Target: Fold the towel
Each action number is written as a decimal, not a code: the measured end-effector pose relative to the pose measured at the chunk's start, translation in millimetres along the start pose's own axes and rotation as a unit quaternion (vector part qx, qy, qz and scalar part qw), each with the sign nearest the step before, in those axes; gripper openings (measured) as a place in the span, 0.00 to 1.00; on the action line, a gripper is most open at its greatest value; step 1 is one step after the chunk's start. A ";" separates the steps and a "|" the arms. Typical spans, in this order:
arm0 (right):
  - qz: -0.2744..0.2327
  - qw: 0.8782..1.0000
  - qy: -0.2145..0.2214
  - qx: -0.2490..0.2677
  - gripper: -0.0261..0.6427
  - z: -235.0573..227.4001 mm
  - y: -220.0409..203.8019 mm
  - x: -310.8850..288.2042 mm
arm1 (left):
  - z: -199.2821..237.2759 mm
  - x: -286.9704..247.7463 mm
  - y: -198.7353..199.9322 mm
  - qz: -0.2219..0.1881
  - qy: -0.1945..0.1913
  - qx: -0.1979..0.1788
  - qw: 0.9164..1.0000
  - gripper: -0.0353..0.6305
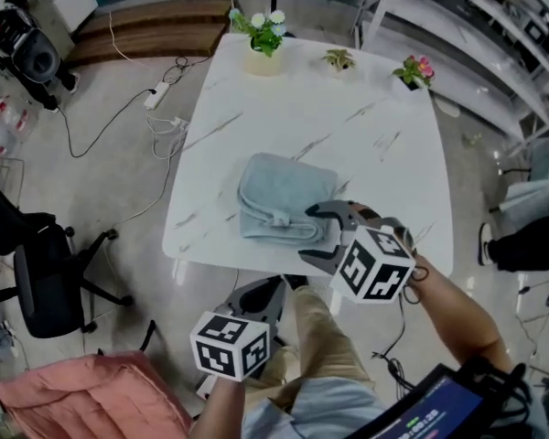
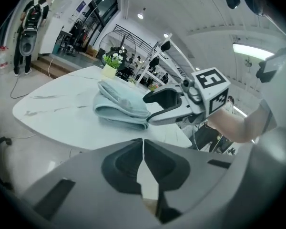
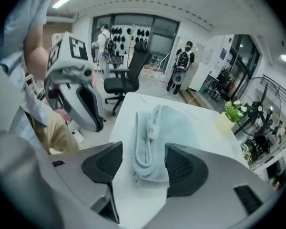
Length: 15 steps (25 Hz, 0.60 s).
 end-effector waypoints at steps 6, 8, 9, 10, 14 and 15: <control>-0.017 1.000 0.007 -0.022 0.31 -21.1 19.1 -0.5 | 20.4 -17.5 12.1 -0.005 0.006 0.040 0.999 0.08; -0.004 0.999 0.037 -0.024 0.31 -15.4 15.6 -19.5 | 29.2 -23.5 12.5 0.002 0.014 0.046 0.999 0.08; 0.002 0.998 0.050 -0.026 0.31 -12.9 13.5 -28.4 | 34.2 -25.8 13.4 0.005 0.019 0.050 0.999 0.08; 0.009 0.998 0.060 -0.027 0.31 -11.7 11.0 -36.4 | 39.3 -27.9 15.0 0.007 0.024 0.054 0.998 0.08; 0.029 0.998 0.048 0.004 0.14 -17.9 5.9 -47.9 | 55.9 -35.1 24.4 0.015 0.036 0.068 0.997 0.08; 0.021 0.999 0.043 0.010 0.13 -20.5 9.8 -42.8 | 58.9 -37.2 27.2 0.017 0.038 0.068 0.997 0.09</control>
Point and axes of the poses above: the fingertips, and each gripper's own axes: x backward along the fingers, z to its left, y out of its top, the point moved 1 cm from there along x, backward along the fingers, and after that the axes turned 1 degree about y, right-handed, at the moved point
